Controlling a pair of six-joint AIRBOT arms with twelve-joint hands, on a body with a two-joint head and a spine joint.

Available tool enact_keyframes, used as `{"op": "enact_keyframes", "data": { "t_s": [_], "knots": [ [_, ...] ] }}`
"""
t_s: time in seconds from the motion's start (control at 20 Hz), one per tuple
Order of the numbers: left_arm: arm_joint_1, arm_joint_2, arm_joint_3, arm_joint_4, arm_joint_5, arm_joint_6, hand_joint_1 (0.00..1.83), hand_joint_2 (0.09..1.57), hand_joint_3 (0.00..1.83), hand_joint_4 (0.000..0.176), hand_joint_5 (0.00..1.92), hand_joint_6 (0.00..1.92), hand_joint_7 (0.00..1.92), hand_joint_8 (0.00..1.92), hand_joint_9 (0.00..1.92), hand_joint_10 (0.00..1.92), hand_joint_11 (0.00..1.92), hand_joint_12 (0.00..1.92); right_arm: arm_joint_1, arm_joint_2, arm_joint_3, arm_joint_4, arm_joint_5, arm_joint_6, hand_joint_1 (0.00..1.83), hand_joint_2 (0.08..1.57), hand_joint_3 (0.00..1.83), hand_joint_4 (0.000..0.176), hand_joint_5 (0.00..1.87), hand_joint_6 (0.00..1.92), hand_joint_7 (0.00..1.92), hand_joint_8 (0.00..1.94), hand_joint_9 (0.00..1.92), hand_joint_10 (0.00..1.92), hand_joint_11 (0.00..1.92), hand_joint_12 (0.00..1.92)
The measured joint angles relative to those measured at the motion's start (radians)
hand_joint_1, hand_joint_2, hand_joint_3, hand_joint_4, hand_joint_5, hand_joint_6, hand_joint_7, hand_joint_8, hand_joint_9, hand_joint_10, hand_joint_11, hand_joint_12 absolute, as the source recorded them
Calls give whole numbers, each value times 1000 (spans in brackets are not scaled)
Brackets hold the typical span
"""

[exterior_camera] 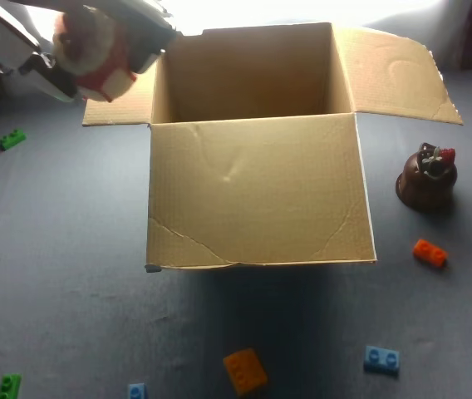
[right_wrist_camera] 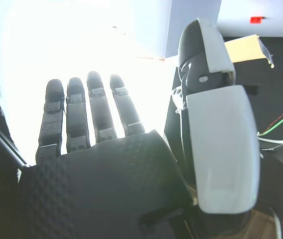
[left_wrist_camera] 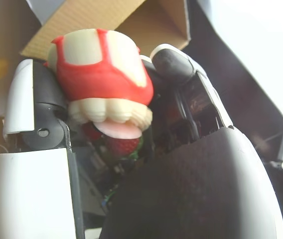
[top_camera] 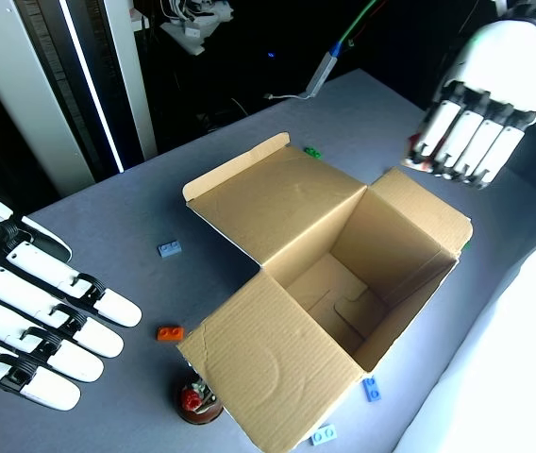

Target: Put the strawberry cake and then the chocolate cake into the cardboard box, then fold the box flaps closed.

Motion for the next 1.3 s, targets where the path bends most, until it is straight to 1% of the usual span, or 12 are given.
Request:
{"op": "enact_keyframes", "data": {
  "t_s": [0.05,0.1,0.2,0.4,0.65,0.7,0.75,1.05,1.15,1.2,1.25,1.3],
  "knots": [
    [0,-1,-10,2,6,0,1410,1333,8,0,406,1560,437,1730,553,1817,429,1921,0,-5,0,0,1,-5,552,1088,0,0,23,4,70,1,60,5,0,135],
    [4,-10,-13,2,10,0,1296,1358,9,0,514,1584,413,1776,541,1841,435,1921,0,-10,0,-4,2,-9,514,1096,2,0,3,0,49,0,48,0,0,85],
    [10,-31,-13,16,37,8,1262,1371,8,0,548,1589,389,1810,532,1856,433,1921,0,-11,0,-1,6,-9,531,1090,0,0,18,7,69,9,55,4,0,80],
    [18,-66,-13,7,111,57,1261,1373,1,0,540,1577,407,1810,533,1859,421,1921,0,-11,0,7,5,-8,532,1099,2,0,12,3,62,0,50,1,0,37],
    [23,-93,-19,12,148,85,1264,1368,0,0,551,1567,417,1789,541,1849,430,1921,0,-11,0,27,-6,14,505,1109,3,0,7,0,51,0,47,0,0,119],
    [26,-99,-19,10,155,88,1263,1368,0,0,551,1574,411,1788,544,1845,432,1921,0,-11,0,26,-10,27,491,1115,5,0,1,0,41,0,38,0,0,113],
    [31,-108,-19,6,164,90,1265,1367,0,0,557,1564,410,1791,546,1848,442,1921,0,-11,0,26,-11,30,499,1119,5,0,0,0,33,1,27,2,0,50],
    [33,-158,-19,5,211,128,1261,1368,1,0,547,1575,415,1790,542,1847,421,1921,0,-11,1,26,-28,43,498,1112,0,0,10,3,60,6,45,8,0,75],
    [34,-171,-19,5,230,136,1257,1372,2,0,535,1605,413,1792,536,1846,431,1921,0,-15,1,30,-32,45,493,1119,2,0,8,3,70,6,39,4,0,29],
    [37,-177,-19,2,240,141,1107,1372,0,0,585,1595,456,1783,415,1902,429,1921,0,-18,1,30,-34,45,515,1115,0,0,27,11,78,8,40,5,0,29],
    [42,-184,-19,4,245,147,1077,1371,0,0,600,1582,460,1785,377,1908,434,1921,0,-24,1,30,-34,45,504,1119,1,0,23,8,77,5,37,3,0,5],
    [47,-190,-19,2,250,148,1075,1311,0,0,636,1511,269,1653,350,1824,415,1921,0,-25,1,29,-34,45,499,1123,3,0,19,6,78,5,36,2,0,0]
  ]
}}
